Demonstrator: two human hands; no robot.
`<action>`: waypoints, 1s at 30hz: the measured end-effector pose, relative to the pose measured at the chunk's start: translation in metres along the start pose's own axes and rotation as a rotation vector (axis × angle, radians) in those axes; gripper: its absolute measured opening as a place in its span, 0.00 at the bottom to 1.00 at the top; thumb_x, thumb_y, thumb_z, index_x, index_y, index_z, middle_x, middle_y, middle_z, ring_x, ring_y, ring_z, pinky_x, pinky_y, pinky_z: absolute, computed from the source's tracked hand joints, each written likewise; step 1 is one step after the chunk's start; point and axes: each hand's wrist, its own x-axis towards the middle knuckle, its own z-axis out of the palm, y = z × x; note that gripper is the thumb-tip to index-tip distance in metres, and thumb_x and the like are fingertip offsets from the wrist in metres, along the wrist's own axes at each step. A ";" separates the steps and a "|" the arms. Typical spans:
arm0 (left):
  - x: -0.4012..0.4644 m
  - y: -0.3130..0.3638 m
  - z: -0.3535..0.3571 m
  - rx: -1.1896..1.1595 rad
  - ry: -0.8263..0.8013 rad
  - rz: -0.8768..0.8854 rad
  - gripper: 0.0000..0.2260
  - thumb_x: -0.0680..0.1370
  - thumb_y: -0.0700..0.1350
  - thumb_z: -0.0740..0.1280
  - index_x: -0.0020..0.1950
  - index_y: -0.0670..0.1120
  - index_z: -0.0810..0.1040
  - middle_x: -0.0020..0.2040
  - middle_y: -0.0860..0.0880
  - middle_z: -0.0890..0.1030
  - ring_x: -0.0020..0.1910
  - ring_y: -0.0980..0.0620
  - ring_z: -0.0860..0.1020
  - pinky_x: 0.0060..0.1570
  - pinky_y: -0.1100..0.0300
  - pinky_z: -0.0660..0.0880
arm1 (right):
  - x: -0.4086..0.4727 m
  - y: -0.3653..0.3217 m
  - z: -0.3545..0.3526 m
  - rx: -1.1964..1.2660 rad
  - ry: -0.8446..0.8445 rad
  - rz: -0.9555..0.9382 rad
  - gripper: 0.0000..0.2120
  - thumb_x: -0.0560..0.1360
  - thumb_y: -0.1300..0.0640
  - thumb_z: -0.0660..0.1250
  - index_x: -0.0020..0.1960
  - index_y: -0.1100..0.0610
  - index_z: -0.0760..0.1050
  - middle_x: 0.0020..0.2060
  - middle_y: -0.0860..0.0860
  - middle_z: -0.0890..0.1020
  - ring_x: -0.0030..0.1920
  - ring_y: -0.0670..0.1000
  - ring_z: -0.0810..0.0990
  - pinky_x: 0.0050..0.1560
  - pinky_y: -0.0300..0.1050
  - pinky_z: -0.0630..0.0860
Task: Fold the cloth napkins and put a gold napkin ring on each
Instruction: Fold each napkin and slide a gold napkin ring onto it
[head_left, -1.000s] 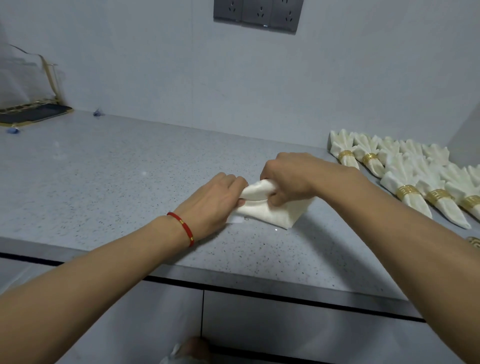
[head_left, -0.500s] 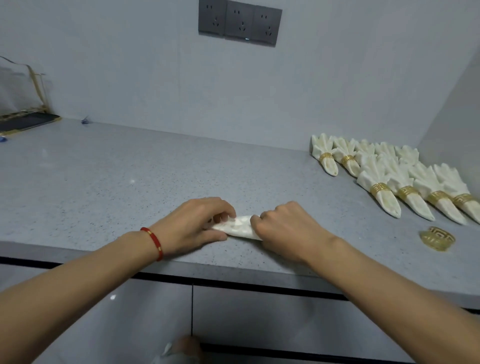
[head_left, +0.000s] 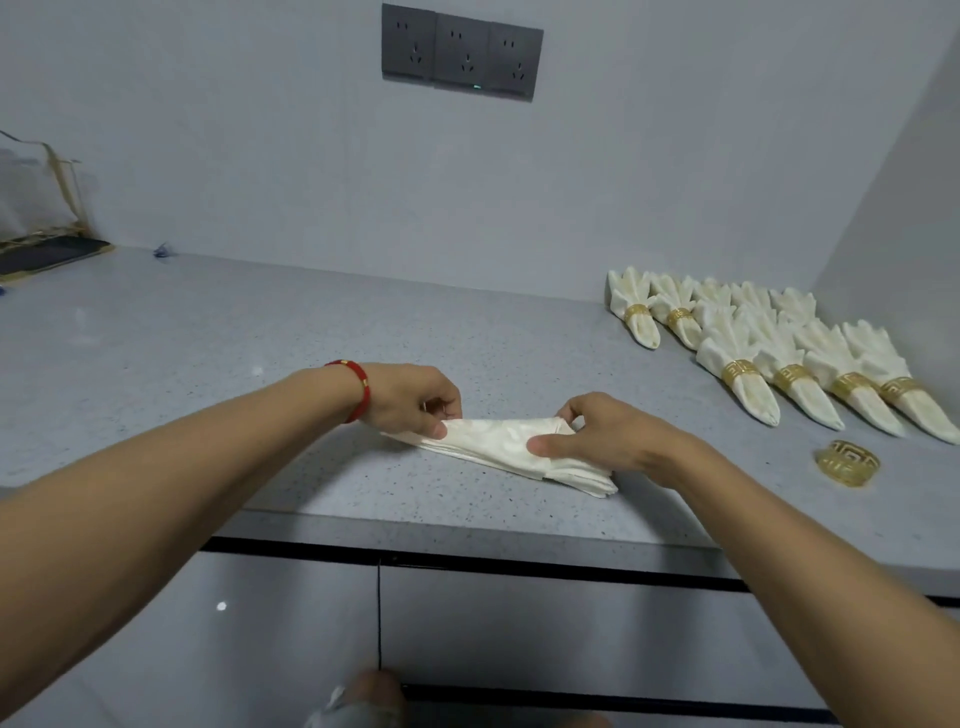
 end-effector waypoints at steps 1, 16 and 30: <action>0.003 -0.001 -0.003 -0.025 -0.026 -0.015 0.06 0.82 0.44 0.67 0.58 0.49 0.79 0.45 0.55 0.79 0.45 0.54 0.76 0.37 0.68 0.69 | 0.000 0.000 0.003 -0.006 0.009 0.019 0.18 0.75 0.39 0.73 0.53 0.53 0.77 0.50 0.48 0.81 0.49 0.46 0.79 0.46 0.40 0.74; 0.013 0.032 -0.006 -0.269 -0.093 -0.081 0.09 0.80 0.55 0.68 0.55 0.55 0.86 0.53 0.59 0.85 0.55 0.57 0.81 0.61 0.56 0.76 | 0.014 0.017 0.014 0.008 0.147 0.040 0.27 0.66 0.33 0.78 0.42 0.55 0.73 0.36 0.50 0.75 0.37 0.50 0.71 0.38 0.45 0.66; 0.041 0.060 0.016 -0.741 -0.046 -0.241 0.07 0.81 0.41 0.68 0.55 0.37 0.80 0.43 0.45 0.83 0.39 0.49 0.81 0.38 0.59 0.78 | -0.011 0.119 -0.037 -0.366 0.798 0.543 0.21 0.78 0.45 0.67 0.68 0.52 0.73 0.71 0.59 0.70 0.72 0.61 0.67 0.71 0.63 0.65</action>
